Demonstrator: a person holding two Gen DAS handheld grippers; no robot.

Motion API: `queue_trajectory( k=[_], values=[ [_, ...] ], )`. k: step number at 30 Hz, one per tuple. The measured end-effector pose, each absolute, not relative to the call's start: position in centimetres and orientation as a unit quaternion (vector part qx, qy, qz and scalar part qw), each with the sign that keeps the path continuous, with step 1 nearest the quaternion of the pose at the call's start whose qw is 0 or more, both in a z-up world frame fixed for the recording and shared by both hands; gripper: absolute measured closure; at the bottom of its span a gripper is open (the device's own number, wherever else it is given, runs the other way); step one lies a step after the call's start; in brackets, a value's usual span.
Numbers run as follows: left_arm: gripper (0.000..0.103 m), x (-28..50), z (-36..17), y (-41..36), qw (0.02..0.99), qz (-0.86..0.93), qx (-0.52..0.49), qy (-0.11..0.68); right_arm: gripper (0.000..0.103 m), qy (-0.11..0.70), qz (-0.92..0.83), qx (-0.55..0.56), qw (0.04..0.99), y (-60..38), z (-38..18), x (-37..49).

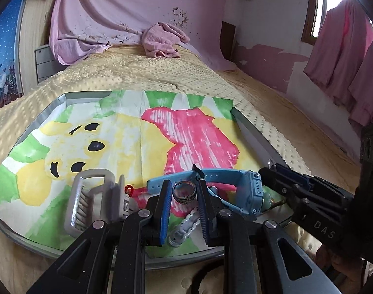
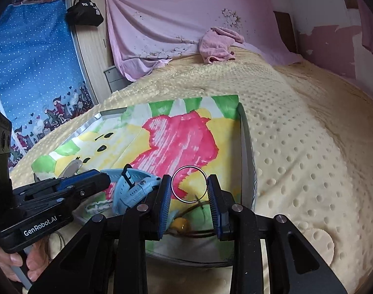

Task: Organize jewelry
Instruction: 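Carry the ring and hoops over the tray and open both tools, then withdraw both tools and move toward the silver hoops and black hair tie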

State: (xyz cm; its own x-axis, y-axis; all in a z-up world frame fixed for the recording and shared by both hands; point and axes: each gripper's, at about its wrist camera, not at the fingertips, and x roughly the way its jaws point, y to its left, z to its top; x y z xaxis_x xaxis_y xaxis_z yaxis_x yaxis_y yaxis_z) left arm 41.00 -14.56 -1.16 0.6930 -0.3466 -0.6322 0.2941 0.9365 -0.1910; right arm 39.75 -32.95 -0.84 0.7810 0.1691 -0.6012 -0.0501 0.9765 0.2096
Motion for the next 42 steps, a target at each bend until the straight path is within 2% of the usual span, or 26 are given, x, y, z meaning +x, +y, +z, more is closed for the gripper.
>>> queue_trajectory(
  k=[4,7,10,11,12,14,15,18,19,21,25,27,31,42],
  values=[
    [0.083,40.6,-1.2,-14.5,0.920,-0.171,-0.036,0.351,0.074,0.329,0.059,0.090,0.938,-32.8,-1.2,39.6],
    [0.083,40.1,-1.0,-14.2,0.922,-0.173,-0.042,0.344,0.057,0.312,0.053,0.090,0.944,-33.0,-0.8,38.6],
    [0.079,38.9,-0.3,-13.7,0.930,-0.173,-0.047,0.321,0.055,0.289,0.043,0.091,0.952,-33.5,-0.2,37.3],
    [0.071,38.6,-0.2,-13.6,0.932,-0.172,-0.048,0.315,0.052,0.282,0.038,0.093,0.954,-33.7,0.0,36.8],
    [0.055,38.2,0.1,-13.4,0.936,-0.169,-0.052,0.305,0.050,0.274,0.036,0.095,0.956,-33.9,0.3,36.2],
    [0.035,37.1,0.6,-12.9,0.944,-0.159,-0.060,0.283,0.047,0.262,0.030,0.094,0.960,-34.1,0.8,35.4],
    [0.035,36.5,0.9,-12.6,0.949,-0.153,-0.062,0.269,0.046,0.256,0.029,0.094,0.962,-34.2,1.0,34.8],
    [0.033,34.8,1.8,-11.7,0.958,-0.143,-0.066,0.239,0.033,0.233,0.026,0.094,0.968,-34.2,1.8,33.2],
    [0.030,34.3,2.0,-11.5,0.961,-0.136,-0.066,0.230,0.030,0.225,0.025,0.094,0.969,-34.1,2.1,32.7],
    [0.016,33.2,2.4,-10.8,0.968,-0.122,-0.069,0.210,0.027,0.205,0.024,0.089,0.974,-33.8,2.7,31.4],
    [0.007,30.7,3.2,-9.5,0.978,-0.099,-0.061,0.172,0.008,0.170,0.021,0.084,0.982,-33.1,3.6,29.1],
    [0.000,29.6,3.4,-8.7,0.981,-0.085,-0.061,0.161,0.007,0.159,0.021,0.081,0.984,-32.7,3.9,28.0],
    [0.000,27.2,3.5,-6.9,0.986,-0.064,-0.074,0.137,0.001,0.135,0.022,0.078,0.988,-32.1,4.3,25.8],
    [0.000,22.8,3.9,-4.2,0.990,-0.039,-0.080,0.113,0.001,0.106,0.020,0.053,0.993,-30.5,6.2,20.8]
  ],
)
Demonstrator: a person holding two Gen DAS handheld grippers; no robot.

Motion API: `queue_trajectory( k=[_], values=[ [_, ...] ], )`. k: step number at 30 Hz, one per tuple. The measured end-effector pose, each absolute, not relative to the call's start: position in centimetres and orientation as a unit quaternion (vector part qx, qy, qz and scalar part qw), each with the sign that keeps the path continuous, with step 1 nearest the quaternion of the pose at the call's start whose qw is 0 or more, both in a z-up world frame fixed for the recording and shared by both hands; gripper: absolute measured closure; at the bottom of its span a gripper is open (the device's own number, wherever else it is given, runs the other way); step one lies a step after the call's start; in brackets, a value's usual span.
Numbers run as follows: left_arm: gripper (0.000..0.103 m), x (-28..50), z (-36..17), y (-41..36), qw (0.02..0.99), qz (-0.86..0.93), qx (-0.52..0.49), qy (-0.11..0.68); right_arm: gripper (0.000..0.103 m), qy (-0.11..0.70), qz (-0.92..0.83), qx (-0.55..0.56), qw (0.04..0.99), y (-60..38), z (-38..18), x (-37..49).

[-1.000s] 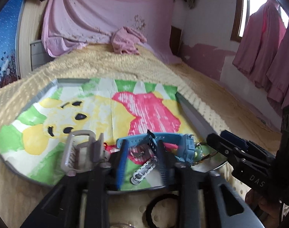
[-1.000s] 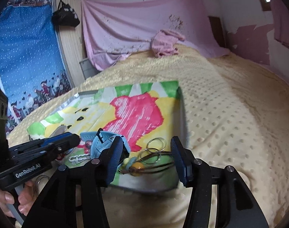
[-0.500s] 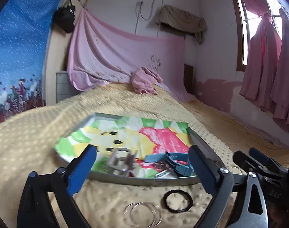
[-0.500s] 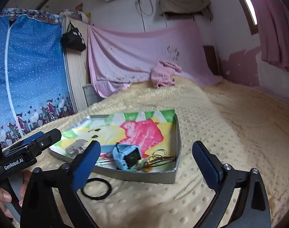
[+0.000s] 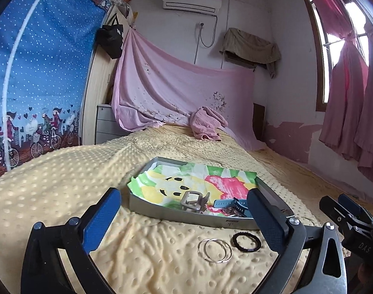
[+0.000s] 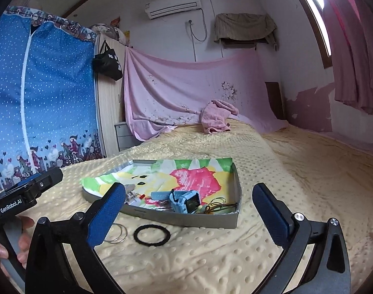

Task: Organize jewelry
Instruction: 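Withdraw both tools and move toward the silver hoops and black hair tie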

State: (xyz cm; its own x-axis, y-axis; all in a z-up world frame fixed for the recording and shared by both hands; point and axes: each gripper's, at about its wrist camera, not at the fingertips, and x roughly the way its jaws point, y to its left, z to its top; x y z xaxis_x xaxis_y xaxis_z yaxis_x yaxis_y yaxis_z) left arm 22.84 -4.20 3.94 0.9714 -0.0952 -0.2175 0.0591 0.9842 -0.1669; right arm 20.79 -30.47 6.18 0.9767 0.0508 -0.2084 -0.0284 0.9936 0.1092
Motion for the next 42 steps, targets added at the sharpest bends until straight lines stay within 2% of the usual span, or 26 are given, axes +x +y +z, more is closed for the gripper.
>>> queue_trajectory(
  k=[14,27,42],
  values=[
    [0.000,19.8,3.5,-2.9,0.991,-0.044,-0.038,0.119,0.001,0.115,0.026,0.026,0.993,-28.6,6.3,17.0],
    [0.000,21.4,2.5,-2.3,0.987,-0.037,-0.034,0.152,0.001,0.134,0.031,0.014,0.990,-28.1,5.5,19.0],
    [0.000,26.5,-0.2,-3.5,0.960,-0.082,-0.028,0.268,0.001,0.229,0.053,0.031,0.971,-29.2,2.1,25.4]
  ],
)
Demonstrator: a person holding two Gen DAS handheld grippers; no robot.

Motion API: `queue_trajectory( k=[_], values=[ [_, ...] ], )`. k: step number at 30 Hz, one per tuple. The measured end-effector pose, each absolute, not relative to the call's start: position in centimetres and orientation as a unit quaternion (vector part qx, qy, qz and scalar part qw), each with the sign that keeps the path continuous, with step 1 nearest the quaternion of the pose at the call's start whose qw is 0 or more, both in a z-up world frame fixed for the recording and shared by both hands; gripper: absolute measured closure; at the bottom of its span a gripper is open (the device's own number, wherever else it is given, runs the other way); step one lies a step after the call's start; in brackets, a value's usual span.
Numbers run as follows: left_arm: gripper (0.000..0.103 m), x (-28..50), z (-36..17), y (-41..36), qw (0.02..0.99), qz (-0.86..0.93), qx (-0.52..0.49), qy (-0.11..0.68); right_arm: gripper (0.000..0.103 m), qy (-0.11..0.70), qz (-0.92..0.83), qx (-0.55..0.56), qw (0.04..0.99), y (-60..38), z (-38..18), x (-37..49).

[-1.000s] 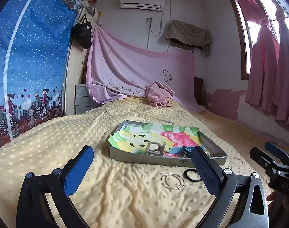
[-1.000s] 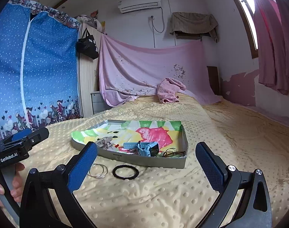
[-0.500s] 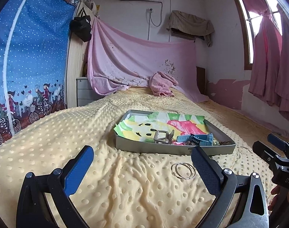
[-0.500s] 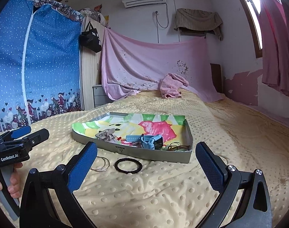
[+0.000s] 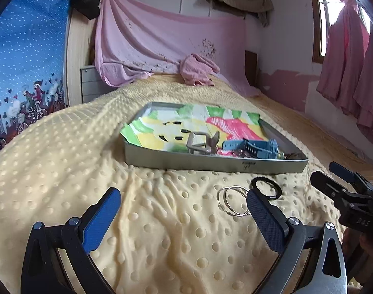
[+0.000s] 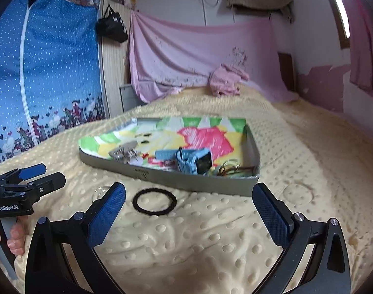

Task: Organize jewelry
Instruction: 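Grasp the silver hoop with the left tool while the right tool grasps the black hair tie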

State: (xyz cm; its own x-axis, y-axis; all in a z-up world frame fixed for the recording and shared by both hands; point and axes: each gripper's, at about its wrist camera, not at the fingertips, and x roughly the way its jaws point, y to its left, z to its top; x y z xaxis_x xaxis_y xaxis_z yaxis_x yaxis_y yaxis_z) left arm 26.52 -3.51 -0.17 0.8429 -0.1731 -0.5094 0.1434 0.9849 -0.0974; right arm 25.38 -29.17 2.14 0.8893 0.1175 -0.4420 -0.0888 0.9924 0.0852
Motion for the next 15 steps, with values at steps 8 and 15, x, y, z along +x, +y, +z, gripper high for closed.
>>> queue_trajectory(
  k=[8,15],
  values=[
    [0.001,27.7,-1.3,-4.6,0.949,-0.099,-0.011,0.298,0.007,0.264,0.066,0.043,0.961,-29.1,0.2,27.1],
    [0.016,27.9,-1.4,-5.2,0.946,-0.117,0.001,0.302,0.028,0.280,0.077,0.036,0.956,-28.6,-0.4,28.3]
  ],
)
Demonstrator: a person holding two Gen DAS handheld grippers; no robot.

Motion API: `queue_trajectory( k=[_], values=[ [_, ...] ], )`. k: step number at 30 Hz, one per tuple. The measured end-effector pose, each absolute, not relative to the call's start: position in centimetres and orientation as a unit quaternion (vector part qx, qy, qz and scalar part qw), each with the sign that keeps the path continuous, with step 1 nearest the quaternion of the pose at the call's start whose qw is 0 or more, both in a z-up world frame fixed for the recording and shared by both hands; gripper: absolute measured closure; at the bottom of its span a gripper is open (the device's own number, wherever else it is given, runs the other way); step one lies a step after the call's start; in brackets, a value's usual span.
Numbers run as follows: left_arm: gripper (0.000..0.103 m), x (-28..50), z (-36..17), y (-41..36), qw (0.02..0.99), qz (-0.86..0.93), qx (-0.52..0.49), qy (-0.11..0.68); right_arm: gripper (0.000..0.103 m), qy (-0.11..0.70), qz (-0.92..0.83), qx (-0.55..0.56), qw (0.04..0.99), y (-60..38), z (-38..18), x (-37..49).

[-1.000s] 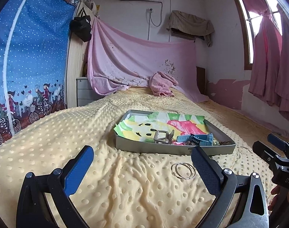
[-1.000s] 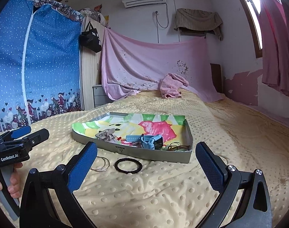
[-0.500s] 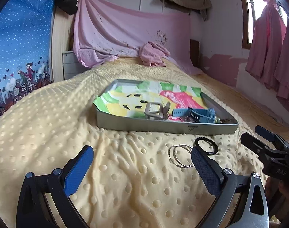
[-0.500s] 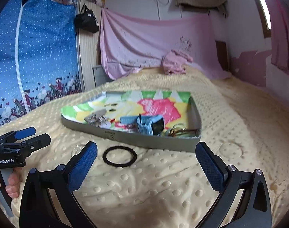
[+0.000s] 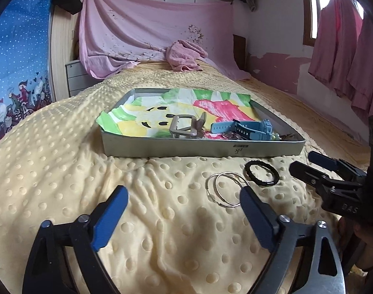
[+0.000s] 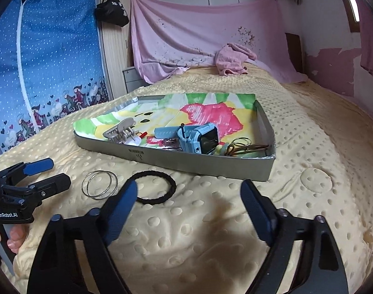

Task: Organize jewelry
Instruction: 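Grasp the silver hoop with the left tool while the right tool grasps the black hair tie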

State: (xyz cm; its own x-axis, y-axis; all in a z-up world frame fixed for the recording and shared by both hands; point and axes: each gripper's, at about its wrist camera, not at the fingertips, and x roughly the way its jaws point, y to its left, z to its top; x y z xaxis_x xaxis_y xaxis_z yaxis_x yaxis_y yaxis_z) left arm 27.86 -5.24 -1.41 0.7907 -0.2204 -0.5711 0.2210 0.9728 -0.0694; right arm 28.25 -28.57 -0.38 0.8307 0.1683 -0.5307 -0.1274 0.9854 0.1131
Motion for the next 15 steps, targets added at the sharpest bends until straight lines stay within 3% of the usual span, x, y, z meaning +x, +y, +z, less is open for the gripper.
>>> queue_trajectory(
  k=[2,5,11,15],
  values=[
    [0.021,28.0,-1.4,-5.3,0.945,-0.121,0.000,0.303,0.038,0.286,0.082,0.032,0.954,-28.4,-0.5,28.7],
    [0.031,28.3,-1.5,-5.5,0.943,-0.131,0.000,0.308,0.045,0.294,0.089,0.031,0.951,-28.3,-0.7,29.2],
    [0.049,28.8,-1.8,-6.5,0.935,-0.157,0.011,0.319,0.052,0.311,0.108,0.021,0.944,-27.7,-1.0,30.1],
    [0.056,29.4,-2.0,-7.1,0.927,-0.179,0.007,0.329,0.055,0.326,0.120,0.016,0.938,-27.2,-1.4,30.8]
  ],
)
